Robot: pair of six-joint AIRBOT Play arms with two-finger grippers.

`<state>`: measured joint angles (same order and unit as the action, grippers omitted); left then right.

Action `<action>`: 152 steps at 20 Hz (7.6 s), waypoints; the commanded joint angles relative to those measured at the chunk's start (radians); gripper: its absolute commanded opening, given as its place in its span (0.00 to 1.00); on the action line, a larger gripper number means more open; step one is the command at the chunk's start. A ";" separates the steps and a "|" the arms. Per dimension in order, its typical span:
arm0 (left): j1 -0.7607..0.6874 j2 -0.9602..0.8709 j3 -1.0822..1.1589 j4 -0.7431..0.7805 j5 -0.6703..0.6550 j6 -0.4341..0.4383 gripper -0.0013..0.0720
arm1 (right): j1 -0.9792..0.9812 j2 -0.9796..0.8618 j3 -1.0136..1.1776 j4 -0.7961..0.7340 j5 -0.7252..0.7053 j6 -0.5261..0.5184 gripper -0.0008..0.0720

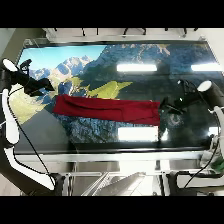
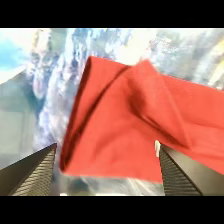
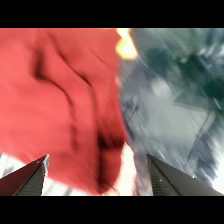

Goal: Fold the shirts.

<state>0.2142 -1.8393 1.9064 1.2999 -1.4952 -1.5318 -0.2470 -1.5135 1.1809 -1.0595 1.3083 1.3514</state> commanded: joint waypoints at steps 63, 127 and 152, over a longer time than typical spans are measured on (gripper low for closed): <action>-0.673 -0.064 -0.031 -0.162 0.064 -0.011 0.57 | 0.237 0.414 -0.014 0.286 -0.055 -0.057 0.04; -0.128 0.215 -0.198 -0.149 -0.095 0.065 0.04 | 0.588 -0.311 -0.066 1.092 -0.564 -0.333 0.97; -0.138 0.217 -0.198 -0.229 -0.100 0.076 0.04 | 0.085 0.050 0.013 0.748 -0.646 -0.143 0.04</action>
<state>0.0834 -1.6234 1.7088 1.0878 -1.5875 -1.4563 -0.0231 -1.5032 1.1950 -0.2386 0.6640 1.1618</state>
